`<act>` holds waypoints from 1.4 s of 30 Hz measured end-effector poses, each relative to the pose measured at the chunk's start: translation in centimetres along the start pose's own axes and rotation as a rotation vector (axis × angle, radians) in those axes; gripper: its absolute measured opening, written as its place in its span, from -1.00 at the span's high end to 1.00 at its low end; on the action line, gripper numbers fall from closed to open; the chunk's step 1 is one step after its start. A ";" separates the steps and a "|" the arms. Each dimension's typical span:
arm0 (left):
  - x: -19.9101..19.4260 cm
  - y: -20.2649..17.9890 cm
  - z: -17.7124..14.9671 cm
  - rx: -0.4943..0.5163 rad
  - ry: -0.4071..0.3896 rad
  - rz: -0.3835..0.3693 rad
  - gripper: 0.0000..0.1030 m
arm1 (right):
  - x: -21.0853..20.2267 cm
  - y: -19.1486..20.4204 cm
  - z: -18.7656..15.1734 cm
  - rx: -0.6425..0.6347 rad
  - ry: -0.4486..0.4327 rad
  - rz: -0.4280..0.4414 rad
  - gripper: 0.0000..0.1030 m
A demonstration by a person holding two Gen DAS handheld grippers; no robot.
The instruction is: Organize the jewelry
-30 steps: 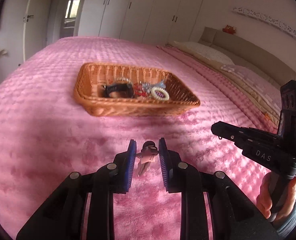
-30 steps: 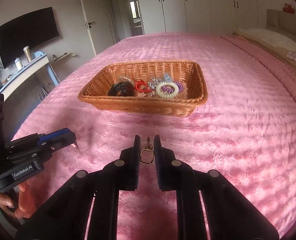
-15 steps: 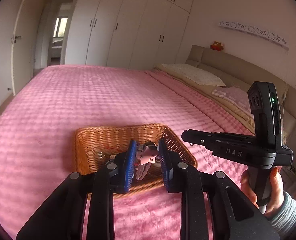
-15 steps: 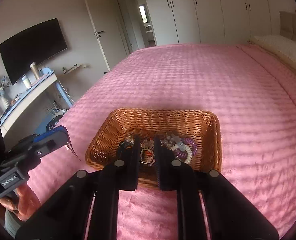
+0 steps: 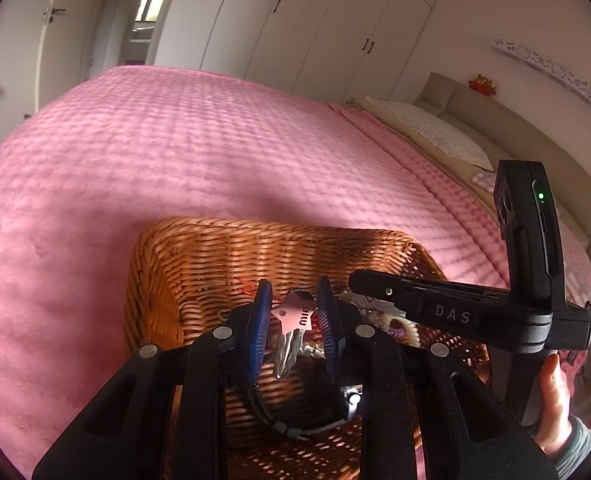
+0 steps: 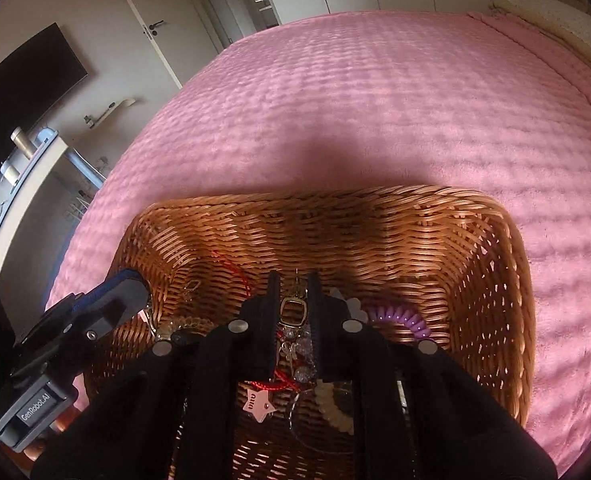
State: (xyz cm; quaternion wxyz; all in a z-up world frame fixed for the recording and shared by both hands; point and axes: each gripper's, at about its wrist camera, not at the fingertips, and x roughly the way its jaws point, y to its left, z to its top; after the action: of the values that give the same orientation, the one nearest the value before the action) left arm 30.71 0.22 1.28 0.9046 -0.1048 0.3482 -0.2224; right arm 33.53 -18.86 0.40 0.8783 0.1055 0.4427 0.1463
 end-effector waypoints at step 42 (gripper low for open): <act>-19.2 -8.0 -18.3 0.204 -0.464 0.412 -0.72 | -18.7 3.4 -24.3 -0.169 -0.710 -0.254 -0.86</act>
State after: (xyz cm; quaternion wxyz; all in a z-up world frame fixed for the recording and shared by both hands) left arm 3.03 1.69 1.80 0.9916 0.0111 0.1228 -0.0385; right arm 2.73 -20.91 1.21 0.9937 0.0212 0.1068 0.0265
